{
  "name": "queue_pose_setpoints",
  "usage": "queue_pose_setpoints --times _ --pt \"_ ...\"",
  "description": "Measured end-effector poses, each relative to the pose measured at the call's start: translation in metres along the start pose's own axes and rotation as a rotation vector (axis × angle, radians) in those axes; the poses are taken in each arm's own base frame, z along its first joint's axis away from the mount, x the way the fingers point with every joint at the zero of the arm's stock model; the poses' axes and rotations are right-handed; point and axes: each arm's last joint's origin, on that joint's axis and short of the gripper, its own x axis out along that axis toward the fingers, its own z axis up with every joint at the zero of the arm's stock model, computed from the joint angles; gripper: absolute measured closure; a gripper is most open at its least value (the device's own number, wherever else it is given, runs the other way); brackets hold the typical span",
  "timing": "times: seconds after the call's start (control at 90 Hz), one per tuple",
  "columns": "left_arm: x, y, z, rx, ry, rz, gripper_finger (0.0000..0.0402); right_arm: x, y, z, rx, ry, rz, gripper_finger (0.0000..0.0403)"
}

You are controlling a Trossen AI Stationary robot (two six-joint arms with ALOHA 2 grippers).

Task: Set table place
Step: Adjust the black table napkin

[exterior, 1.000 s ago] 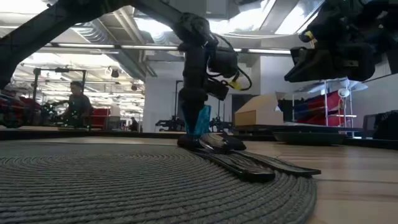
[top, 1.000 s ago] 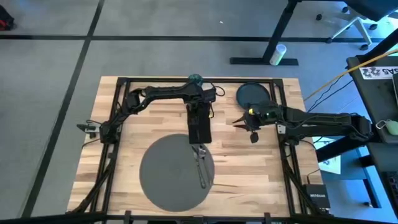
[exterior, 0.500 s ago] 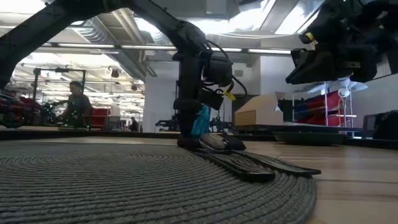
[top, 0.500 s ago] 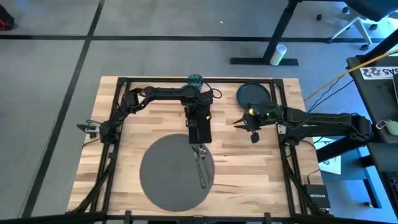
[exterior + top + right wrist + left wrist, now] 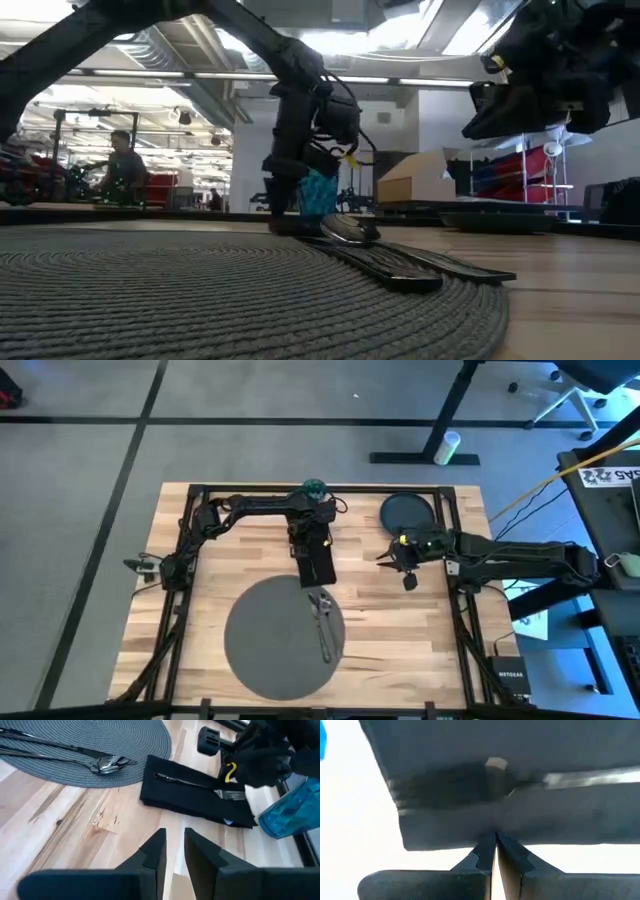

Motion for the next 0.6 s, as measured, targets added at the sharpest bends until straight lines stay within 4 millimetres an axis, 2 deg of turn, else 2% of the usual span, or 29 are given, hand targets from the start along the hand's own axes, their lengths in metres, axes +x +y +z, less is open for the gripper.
queue_pose_setpoints --times 0.211,0.333,0.433,0.6 --pt "0.011 -0.001 -0.009 0.006 0.056 0.002 0.0401 0.0 0.0 0.0 0.016 0.004 0.002 0.0349" --pt "0.006 -0.007 -0.008 0.027 0.044 0.011 0.0401 0.0 0.0 0.0 0.027 0.004 0.002 0.0349" --pt "-0.007 -0.01 -0.009 0.024 -0.005 0.022 0.0401 0.0 0.0 0.0 0.027 0.003 0.002 0.0349" --pt "-0.038 -0.009 -0.018 -0.08 -0.08 0.051 0.0401 0.0 0.0 0.0 0.028 0.003 0.002 0.0349"
